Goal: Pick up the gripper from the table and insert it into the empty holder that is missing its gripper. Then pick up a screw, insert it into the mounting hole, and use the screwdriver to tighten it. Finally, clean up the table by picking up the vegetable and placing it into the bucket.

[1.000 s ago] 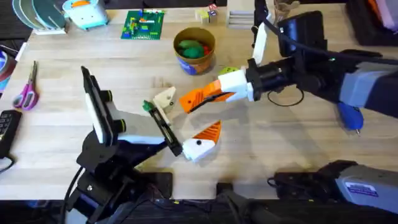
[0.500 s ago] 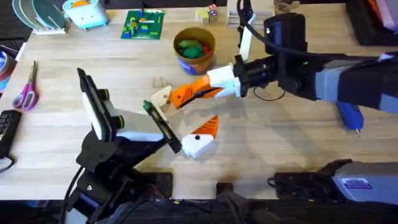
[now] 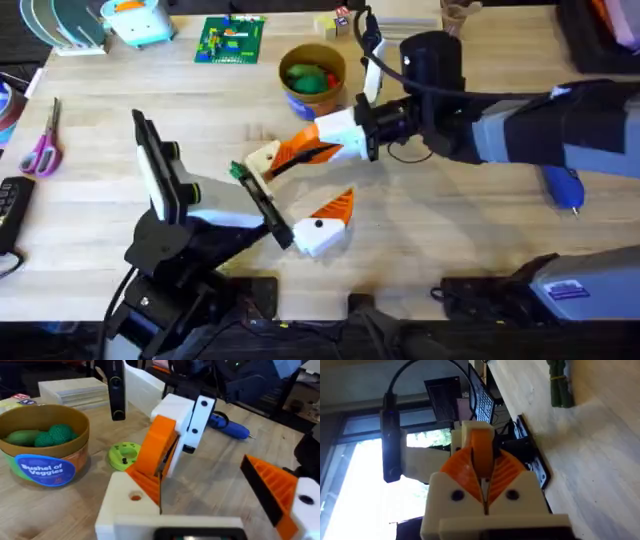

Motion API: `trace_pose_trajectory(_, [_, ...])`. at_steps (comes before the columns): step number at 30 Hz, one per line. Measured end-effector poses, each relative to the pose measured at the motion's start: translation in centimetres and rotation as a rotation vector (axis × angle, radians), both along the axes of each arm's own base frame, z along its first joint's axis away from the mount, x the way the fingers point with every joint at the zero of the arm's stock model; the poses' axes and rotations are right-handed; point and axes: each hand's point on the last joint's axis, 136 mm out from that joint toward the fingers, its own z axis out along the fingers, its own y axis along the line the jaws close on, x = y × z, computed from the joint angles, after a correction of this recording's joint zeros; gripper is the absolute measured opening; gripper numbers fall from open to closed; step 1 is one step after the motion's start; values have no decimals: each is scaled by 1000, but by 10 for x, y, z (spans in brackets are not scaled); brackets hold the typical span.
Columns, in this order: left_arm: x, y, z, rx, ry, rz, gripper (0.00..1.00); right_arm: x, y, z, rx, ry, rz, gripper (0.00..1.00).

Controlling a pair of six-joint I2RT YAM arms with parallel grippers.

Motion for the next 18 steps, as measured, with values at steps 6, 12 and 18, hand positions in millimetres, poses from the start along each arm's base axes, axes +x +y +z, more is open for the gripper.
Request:
trace_pose_trajectory(6, [3, 2, 0, -4, 8, 24, 993, 2, 8, -2, -21, -3, -34, 7])
trace_pose_trajectory(12, [5, 4, 0, -5, 10, 35, 993, 4, 10, -2, -25, -10, -46, 7])
trace_pose_trajectory(18, [5, 4, 0, -6, 12, 37, 993, 4, 10, -2, -27, -8, -48, 15])
